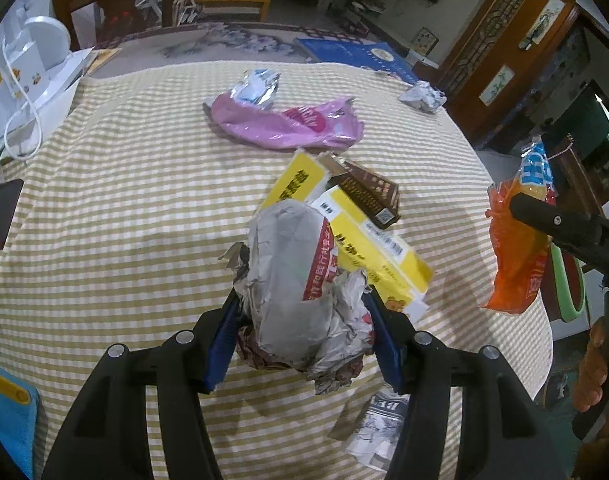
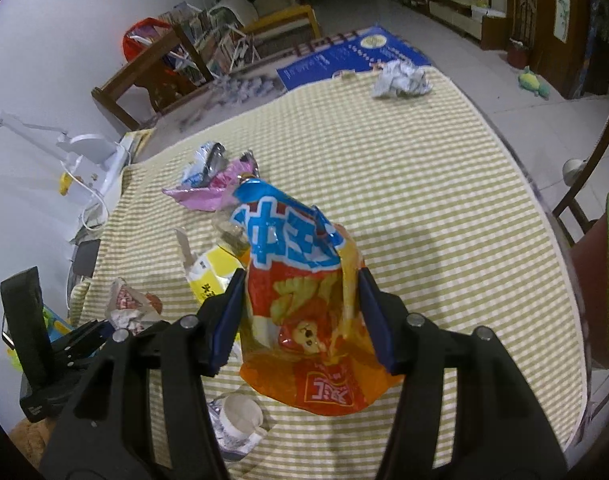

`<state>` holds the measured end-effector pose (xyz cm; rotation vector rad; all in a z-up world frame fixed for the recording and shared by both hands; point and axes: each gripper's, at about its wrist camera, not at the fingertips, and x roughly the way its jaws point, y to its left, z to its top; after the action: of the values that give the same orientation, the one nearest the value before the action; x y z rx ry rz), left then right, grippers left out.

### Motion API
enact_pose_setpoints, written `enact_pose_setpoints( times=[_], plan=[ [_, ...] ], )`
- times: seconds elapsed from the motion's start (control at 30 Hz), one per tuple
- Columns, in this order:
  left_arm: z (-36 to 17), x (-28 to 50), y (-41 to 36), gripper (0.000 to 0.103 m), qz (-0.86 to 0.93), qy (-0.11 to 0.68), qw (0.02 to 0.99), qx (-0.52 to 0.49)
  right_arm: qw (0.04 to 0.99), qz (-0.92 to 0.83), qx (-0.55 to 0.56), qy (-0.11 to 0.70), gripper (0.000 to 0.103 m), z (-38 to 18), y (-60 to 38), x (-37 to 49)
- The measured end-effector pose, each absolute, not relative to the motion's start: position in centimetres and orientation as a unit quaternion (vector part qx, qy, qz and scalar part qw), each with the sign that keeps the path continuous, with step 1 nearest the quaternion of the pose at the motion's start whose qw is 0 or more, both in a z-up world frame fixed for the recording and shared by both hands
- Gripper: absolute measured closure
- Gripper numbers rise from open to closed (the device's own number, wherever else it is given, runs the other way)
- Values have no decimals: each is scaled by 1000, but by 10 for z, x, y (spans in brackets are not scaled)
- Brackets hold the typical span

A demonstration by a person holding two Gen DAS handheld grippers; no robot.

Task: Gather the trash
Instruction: 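Lift the newspaper ball with the left gripper while the right carries the snack bag to the bucket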

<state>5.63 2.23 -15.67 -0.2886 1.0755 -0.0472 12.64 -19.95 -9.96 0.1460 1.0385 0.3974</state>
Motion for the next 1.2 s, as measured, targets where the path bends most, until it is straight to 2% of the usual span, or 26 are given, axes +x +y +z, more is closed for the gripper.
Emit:
enact_pose_setpoints(
  times=[1.2],
  plan=[
    [-102, 55, -33, 47, -55, 464, 880, -88, 890, 165, 87, 417, 49, -48, -258, 87]
  ],
)
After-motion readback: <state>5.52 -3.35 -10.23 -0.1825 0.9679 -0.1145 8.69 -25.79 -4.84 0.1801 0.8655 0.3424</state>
